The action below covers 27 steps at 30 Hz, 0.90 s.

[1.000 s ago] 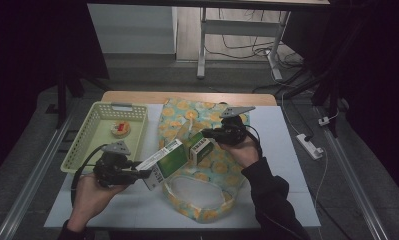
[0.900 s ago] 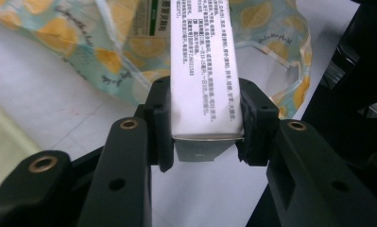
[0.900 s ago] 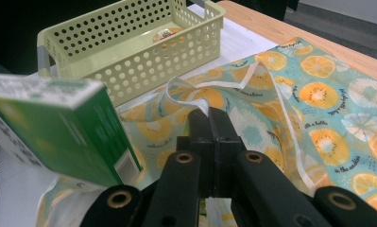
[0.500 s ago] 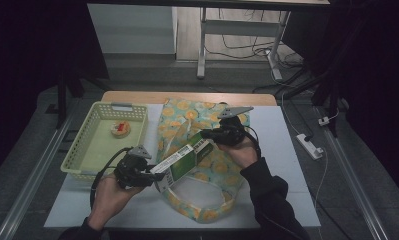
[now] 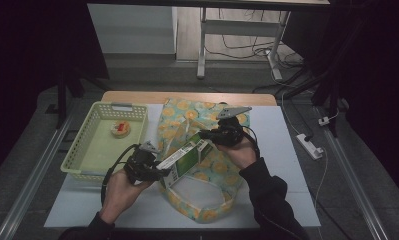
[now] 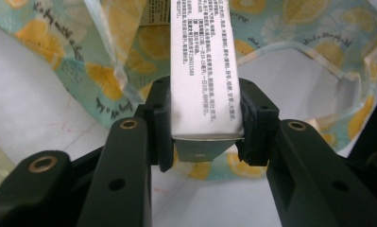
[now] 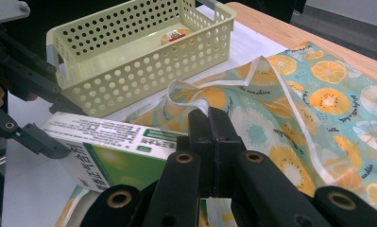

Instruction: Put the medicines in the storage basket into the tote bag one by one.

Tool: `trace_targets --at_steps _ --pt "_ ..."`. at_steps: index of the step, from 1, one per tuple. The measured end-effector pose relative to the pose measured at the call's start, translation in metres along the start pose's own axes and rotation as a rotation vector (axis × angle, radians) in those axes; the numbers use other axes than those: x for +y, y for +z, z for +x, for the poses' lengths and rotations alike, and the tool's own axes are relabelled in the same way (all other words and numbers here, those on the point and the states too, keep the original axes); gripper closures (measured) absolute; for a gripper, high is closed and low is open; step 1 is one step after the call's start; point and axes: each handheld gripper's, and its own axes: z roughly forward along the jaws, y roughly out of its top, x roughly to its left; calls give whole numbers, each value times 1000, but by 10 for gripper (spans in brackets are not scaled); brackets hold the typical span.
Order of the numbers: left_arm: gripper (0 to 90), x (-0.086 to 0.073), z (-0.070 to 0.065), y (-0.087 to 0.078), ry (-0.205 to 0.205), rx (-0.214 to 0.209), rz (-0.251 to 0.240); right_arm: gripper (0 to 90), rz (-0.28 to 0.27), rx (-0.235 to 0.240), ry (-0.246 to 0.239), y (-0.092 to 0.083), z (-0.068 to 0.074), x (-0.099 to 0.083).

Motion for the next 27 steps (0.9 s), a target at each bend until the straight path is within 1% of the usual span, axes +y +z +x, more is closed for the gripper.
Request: trace_targets --at_steps 4,8,11,16,23,27 --pt "621 6 0 5 -4 6 -4 900 -2 -2 1 -1 -1 0" --pt "621 10 1 13 -18 12 -10 900 -7 -1 2 -1 0 1" --pt "621 13 2 18 -21 19 -7 900 -7 0 1 -1 0 1" --pt "621 17 6 22 -39 20 -22 900 -4 1 0 0 1 1" --pt "621 26 7 29 -31 39 -30 900 -5 3 -3 1 2 1" --pt "620 32 7 35 -27 43 -34 900 -6 3 -1 1 2 1"
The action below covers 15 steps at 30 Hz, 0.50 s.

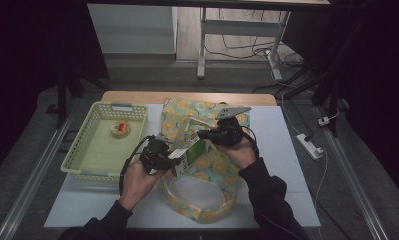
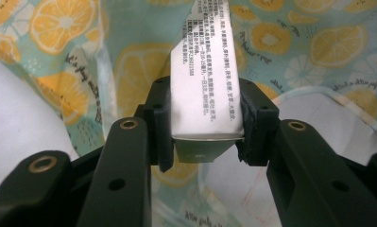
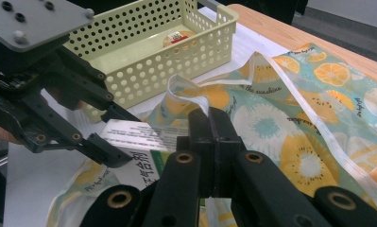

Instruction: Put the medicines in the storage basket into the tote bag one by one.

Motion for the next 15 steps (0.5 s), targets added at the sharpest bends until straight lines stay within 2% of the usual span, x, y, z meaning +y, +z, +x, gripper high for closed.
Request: trace_targets --at_steps 11,15 --pt "621 19 4 17 19 25 -11 900 -1 0 3 -1 -1 0" --pt "621 26 7 23 13 38 -18 900 -1 -1 3 -1 -1 0"
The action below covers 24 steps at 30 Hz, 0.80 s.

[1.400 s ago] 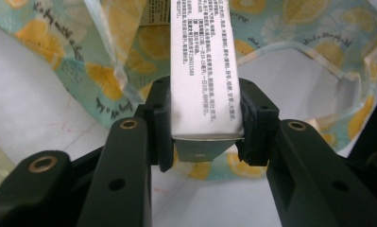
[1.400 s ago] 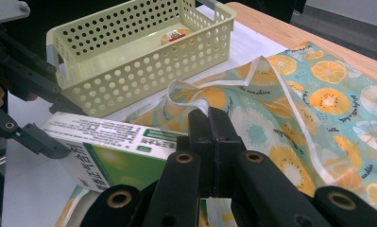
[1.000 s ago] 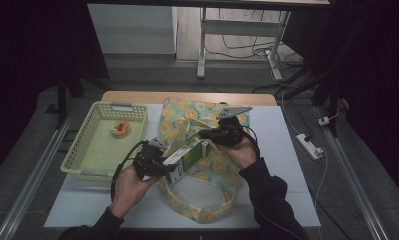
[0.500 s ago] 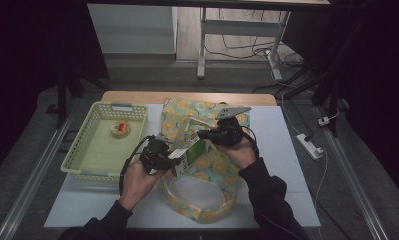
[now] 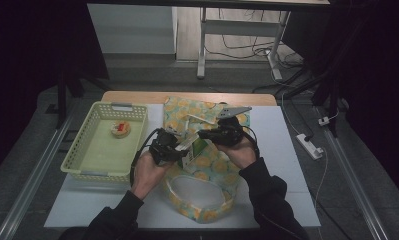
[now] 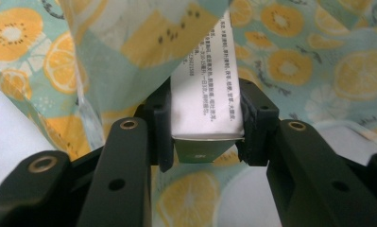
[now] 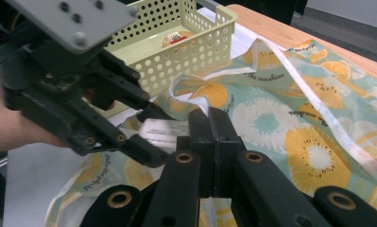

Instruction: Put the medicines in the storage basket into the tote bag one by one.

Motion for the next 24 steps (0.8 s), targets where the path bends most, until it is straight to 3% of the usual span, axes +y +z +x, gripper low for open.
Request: trace_targets --at_steps 19,24 --pt "620 14 16 23 -36 99 -55 900 3 -5 7 0 -3 -1" --pt "619 16 19 27 -44 102 -69 900 2 -6 9 0 -4 -2"
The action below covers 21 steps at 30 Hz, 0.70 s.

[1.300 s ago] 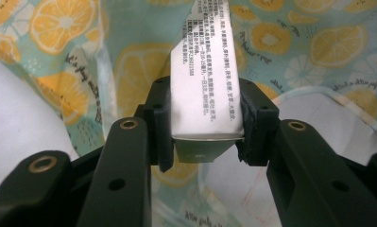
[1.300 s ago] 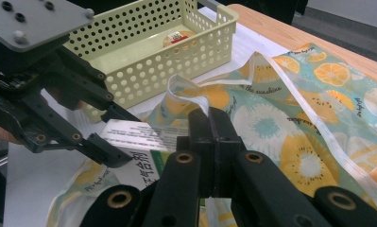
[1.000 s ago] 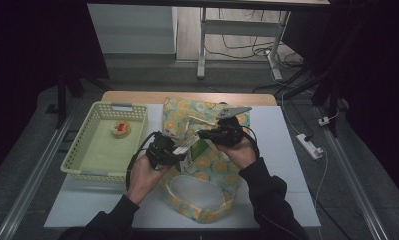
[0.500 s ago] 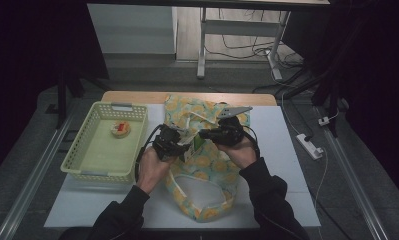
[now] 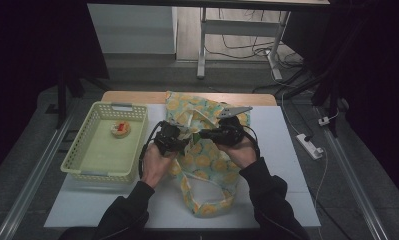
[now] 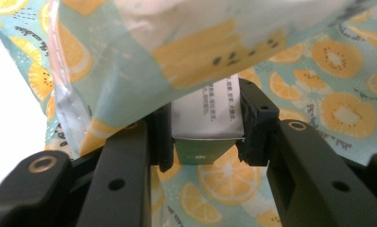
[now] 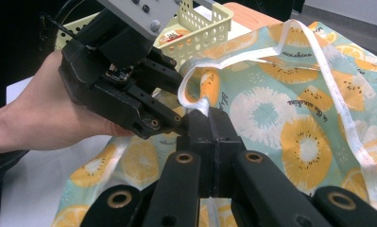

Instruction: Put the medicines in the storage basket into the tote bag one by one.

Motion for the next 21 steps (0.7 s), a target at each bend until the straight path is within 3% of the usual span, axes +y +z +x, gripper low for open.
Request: trace_targets --at_steps 9,15,21 --pt "597 1 3 4 11 9 -25 900 -2 -6 4 0 -2 -1" --pt "408 0 -1 -4 16 -2 -55 900 -6 -8 6 -1 -3 -1" --pt "301 -4 -5 -14 38 -33 -56 900 -16 -10 5 -3 -2 0"
